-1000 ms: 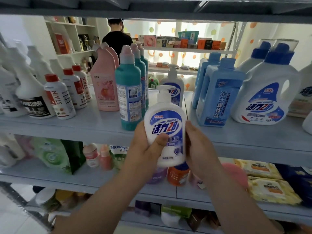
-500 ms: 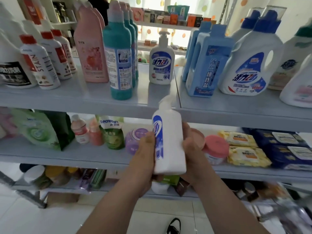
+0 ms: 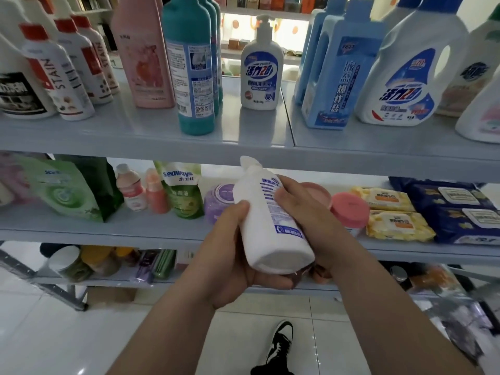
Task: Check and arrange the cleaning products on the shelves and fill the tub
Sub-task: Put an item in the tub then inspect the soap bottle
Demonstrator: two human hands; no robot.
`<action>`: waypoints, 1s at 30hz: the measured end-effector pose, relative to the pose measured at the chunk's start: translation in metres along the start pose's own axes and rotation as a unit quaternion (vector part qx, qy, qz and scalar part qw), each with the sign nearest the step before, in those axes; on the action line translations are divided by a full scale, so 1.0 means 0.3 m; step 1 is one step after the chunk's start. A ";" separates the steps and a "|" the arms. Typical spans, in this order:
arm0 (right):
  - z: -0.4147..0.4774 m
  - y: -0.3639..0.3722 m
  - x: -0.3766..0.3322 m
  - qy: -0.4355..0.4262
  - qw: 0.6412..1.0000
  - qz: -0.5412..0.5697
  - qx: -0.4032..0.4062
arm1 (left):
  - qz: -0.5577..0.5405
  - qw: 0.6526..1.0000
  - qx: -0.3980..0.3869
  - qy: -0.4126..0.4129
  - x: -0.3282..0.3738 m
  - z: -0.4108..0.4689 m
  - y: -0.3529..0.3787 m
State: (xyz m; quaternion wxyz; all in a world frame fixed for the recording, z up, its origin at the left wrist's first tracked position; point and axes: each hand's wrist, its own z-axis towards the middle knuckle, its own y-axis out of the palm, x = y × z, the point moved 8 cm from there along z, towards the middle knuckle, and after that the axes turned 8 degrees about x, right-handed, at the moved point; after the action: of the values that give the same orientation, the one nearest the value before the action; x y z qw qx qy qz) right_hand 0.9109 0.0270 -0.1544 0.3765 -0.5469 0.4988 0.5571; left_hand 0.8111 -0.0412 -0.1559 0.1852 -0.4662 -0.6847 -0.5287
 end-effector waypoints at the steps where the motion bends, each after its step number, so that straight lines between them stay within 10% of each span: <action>1: 0.000 -0.006 0.003 0.003 1.000 0.005 0.004 | -0.007 1.000 0.003 -0.006 -0.004 0.002 -0.007; 18: -0.024 -0.041 -0.020 -0.097 0.995 0.007 0.029 | 0.161 0.940 0.190 0.233 0.018 0.047 -0.151; 23: -0.021 0.016 -0.013 -0.056 0.992 0.080 -0.085 | -0.094 0.986 0.121 0.065 -0.085 0.070 -0.087; 30: 0.000 -0.015 0.027 -0.035 0.994 0.094 -0.050 | -0.039 0.997 0.056 0.042 -0.069 0.061 -0.027</action>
State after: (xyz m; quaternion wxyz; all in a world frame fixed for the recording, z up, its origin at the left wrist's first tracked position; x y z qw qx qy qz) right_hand 0.9144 0.0270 -0.1630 0.3121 -0.4960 0.5058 0.6330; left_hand 0.8191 -0.0339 -0.1825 0.2189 -0.4050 -0.7226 -0.5156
